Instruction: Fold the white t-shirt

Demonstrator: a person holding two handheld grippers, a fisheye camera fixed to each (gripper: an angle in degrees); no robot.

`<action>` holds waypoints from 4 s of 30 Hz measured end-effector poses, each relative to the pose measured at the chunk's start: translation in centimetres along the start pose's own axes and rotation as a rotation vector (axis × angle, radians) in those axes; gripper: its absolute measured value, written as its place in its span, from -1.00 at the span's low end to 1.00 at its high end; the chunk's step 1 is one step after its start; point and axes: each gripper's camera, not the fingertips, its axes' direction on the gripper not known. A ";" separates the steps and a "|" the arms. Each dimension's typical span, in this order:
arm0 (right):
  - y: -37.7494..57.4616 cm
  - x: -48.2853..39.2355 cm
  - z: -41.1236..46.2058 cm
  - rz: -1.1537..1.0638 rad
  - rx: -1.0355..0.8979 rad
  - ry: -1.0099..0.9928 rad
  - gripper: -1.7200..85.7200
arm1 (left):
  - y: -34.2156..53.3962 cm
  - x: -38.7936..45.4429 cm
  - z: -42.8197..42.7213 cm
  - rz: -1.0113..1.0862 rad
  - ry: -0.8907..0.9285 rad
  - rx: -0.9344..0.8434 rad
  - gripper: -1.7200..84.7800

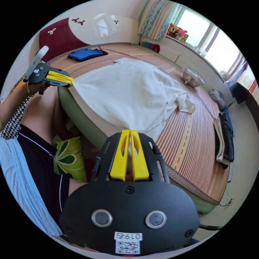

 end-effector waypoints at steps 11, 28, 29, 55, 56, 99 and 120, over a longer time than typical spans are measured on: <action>-1.5 -3.0 1.3 -0.156 -0.077 0.038 -0.98 | -1.2 0.8 0.5 0.090 -0.052 -0.065 -0.95; -4.2 -6.7 5.7 -0.264 -0.285 0.052 -0.98 | -4.0 2.9 1.8 0.276 -0.101 -0.178 -0.95; -4.4 -7.0 6.1 -0.259 -0.297 0.064 -0.97 | -4.3 2.7 1.8 0.278 -0.099 -0.185 -0.95; -0.3 -17.8 3.9 -0.530 -0.108 0.416 -0.81 | -6.9 -9.0 -0.5 -0.111 0.248 -0.007 -0.94; 0.0 -19.2 4.3 -0.566 -0.101 0.456 -0.82 | -7.1 -9.2 -0.1 -0.121 0.237 -0.006 -0.94; 0.3 -23.6 7.3 -0.554 -0.154 0.601 -0.88 | -6.9 -12.0 4.8 -0.159 0.213 -0.069 -0.93; 4.6 -5.2 4.0 0.120 -0.275 0.334 -0.98 | -6.5 -11.9 5.5 -0.141 0.204 -0.060 -0.94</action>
